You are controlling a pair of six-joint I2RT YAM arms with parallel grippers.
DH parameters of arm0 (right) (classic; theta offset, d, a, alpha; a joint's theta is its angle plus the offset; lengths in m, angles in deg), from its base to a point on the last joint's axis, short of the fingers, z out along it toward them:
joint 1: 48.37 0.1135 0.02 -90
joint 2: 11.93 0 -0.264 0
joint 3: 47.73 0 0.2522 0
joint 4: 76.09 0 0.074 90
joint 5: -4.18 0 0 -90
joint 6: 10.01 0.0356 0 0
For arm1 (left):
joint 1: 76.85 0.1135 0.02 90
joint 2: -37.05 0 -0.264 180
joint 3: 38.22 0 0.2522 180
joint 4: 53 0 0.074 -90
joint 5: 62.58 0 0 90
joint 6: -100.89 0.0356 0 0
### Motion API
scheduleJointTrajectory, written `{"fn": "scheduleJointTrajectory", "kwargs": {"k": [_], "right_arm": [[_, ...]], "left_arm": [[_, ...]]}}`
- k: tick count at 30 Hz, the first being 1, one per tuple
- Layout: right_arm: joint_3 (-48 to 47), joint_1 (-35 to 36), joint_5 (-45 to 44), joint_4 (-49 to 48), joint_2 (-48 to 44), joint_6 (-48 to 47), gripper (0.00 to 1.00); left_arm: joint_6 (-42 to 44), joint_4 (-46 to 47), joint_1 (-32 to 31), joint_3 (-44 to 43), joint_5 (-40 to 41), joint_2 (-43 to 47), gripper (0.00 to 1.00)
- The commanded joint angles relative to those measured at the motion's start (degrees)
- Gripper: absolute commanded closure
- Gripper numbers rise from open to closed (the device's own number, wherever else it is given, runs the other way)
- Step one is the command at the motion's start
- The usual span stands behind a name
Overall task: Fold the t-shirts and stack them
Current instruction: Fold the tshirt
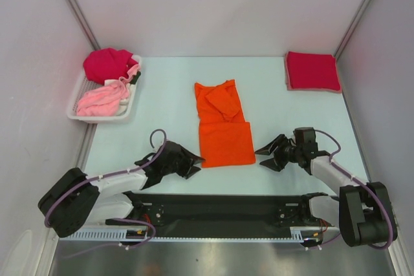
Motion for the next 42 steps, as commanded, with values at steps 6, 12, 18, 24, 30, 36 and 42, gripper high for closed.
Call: {"fn": "scheduleJointTrajectory", "kwargs": {"k": [6, 12, 18, 24, 30, 36, 42], "right_arm": [[4.24, -0.37, 0.93, -11.66, 4.48, 4.37, 0.47], [6.19, -0.11, 1.20, -15.48, 7.29, 5.26, 0.50], [6.54, 1.21, -0.29, -16.27, 7.47, 6.57, 0.50], [7.42, 3.50, -1.70, -18.46, 9.14, 8.76, 0.53], [7.51, 3.85, -2.67, -20.75, 11.95, 9.29, 0.59], [6.98, 3.85, -3.72, -20.84, 13.27, 9.12, 0.62], [6.36, 3.76, -4.07, -21.54, 15.64, 8.15, 0.71]], "left_arm": [[-5.77, 1.74, -1.03, 1.92, 1.29, -3.83, 0.49], [-8.23, 3.67, -1.91, 2.89, 2.78, -5.16, 0.52], [-10.16, 4.90, -1.99, 3.77, 2.79, -5.51, 0.63], [-11.57, 8.68, -1.99, 5.53, 2.79, -6.47, 0.72], [-12.54, 12.54, -1.99, 6.67, 4.72, -7.61, 0.77], [-12.63, 14.22, -1.91, 6.93, 4.63, -7.97, 0.80], [-11.84, 15.98, -1.82, 7.02, 4.46, -8.15, 0.87]]}}
